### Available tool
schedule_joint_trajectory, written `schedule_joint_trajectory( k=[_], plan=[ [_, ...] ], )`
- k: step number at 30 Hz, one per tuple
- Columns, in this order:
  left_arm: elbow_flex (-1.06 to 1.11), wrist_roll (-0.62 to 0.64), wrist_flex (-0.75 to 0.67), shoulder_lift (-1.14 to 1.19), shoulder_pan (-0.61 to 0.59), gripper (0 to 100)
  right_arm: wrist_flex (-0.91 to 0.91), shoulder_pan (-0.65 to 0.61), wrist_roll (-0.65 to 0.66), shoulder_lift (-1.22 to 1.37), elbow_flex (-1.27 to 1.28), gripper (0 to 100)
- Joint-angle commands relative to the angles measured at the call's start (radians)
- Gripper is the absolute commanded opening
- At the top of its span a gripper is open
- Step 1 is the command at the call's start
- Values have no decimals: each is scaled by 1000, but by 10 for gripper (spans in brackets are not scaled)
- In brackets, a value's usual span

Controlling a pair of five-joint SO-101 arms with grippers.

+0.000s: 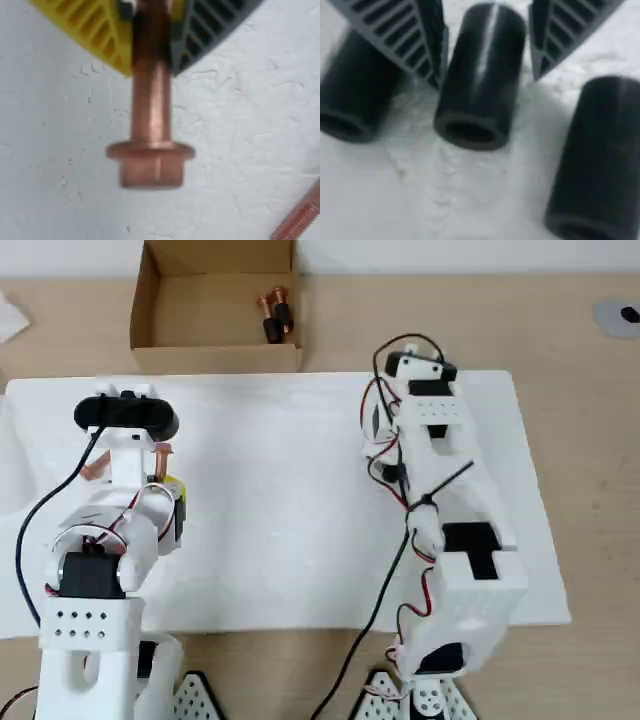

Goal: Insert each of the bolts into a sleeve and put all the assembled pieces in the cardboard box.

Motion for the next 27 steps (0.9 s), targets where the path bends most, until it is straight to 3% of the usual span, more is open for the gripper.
schedule_joint_trajectory(
  k=[1,8,12,21,27],
  plan=[
    [-6,-8,-12,-22,6,6,-20,8,0,36,-39,142],
    [-6,-8,-12,-22,6,6,-25,-12,43,65,-38,133],
    [-6,-6,-12,-24,6,6,-14,-12,71,64,-53,39],
    [-29,-3,-20,-25,9,6,201,-102,97,-45,-206,9],
    [-110,0,-18,-59,8,6,292,-166,189,-205,-321,9]
  ],
)
